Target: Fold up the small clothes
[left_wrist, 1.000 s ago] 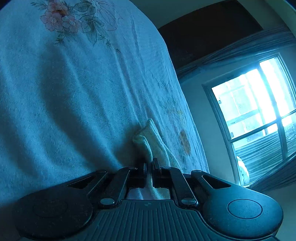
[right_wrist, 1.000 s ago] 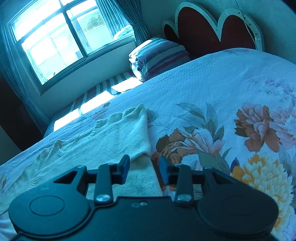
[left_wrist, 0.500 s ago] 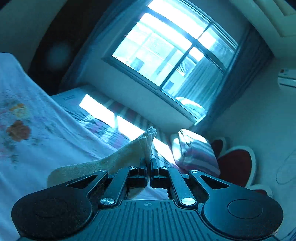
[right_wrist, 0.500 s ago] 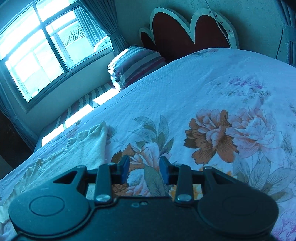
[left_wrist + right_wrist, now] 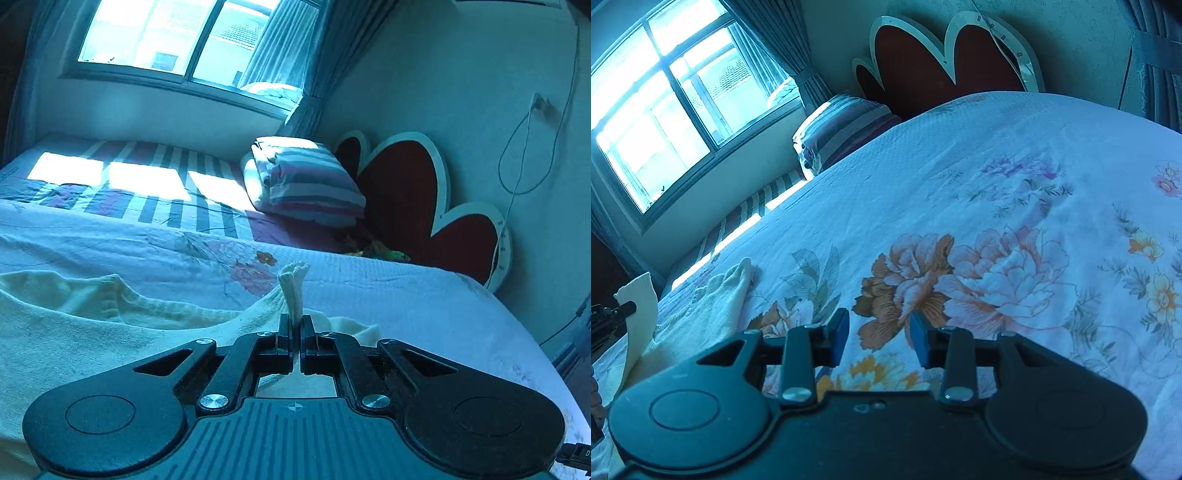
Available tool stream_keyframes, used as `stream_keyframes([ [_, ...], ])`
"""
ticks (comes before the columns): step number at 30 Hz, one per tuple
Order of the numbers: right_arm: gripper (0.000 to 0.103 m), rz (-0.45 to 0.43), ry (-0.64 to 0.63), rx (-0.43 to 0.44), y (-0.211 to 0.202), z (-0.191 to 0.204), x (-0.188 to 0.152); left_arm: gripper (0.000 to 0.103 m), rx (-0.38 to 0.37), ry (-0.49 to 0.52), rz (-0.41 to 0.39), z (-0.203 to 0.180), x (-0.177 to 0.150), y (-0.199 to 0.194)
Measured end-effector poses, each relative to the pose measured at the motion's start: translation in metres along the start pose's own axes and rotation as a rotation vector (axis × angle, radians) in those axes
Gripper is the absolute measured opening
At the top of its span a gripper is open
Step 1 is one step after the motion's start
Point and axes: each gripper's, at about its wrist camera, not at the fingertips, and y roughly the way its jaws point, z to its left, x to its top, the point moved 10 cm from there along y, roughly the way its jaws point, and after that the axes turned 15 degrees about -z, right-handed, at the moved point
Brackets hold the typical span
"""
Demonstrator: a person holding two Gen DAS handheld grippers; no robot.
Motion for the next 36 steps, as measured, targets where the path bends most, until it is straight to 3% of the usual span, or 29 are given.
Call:
stream_keyframes([
  [7, 0.038, 0.012, -0.009, -0.006, -0.008, -0.031, -0.001, 0.002, -0.017, 0.105, 0.039, -0.026, -0.018, 0.019],
  [15, 0.038, 0.023, 0.007, -0.012, -0.009, -0.048, -0.003, 0.002, -0.066, 0.248, 0.075, -0.07, -0.043, 0.011],
  [21, 0.042, 0.022, 0.006, -0.008, -0.01, -0.047, 0.0, 0.003, -0.169, 0.269, 0.206, -0.095, -0.079, 0.01],
  [22, 0.042, 0.021, 0.003, -0.008, -0.01, -0.046, 0.001, 0.011, -0.187, 0.264, 0.218, -0.099, -0.084, 0.008],
  [23, 0.043, 0.021, 0.004, -0.007, -0.011, -0.045, 0.001, 0.029, -0.207, 0.248, 0.207, -0.103, -0.083, 0.003],
  [26, 0.044, 0.022, 0.008, -0.002, -0.011, -0.038, 0.004, 0.057, -0.271, 0.142, 0.118, -0.104, -0.059, -0.027],
  [28, 0.044, 0.018, 0.012, 0.014, -0.01, -0.026, 0.006, 0.065, -0.237, 0.128, 0.059, -0.084, -0.04, -0.052],
  [30, 0.044, 0.018, 0.021, 0.045, -0.004, -0.006, 0.006, 0.065, -0.159, 0.131, 0.004, -0.04, -0.024, -0.081],
  [33, 0.043, 0.033, 0.034, 0.147, 0.012, 0.042, 0.003, 0.065, 0.056, 0.19, -0.051, 0.047, -0.012, -0.125],
  [36, 0.042, 0.071, 0.04, 0.27, 0.032, 0.103, -0.011, 0.065, 0.233, 0.174, -0.034, 0.124, -0.013, -0.155],
])
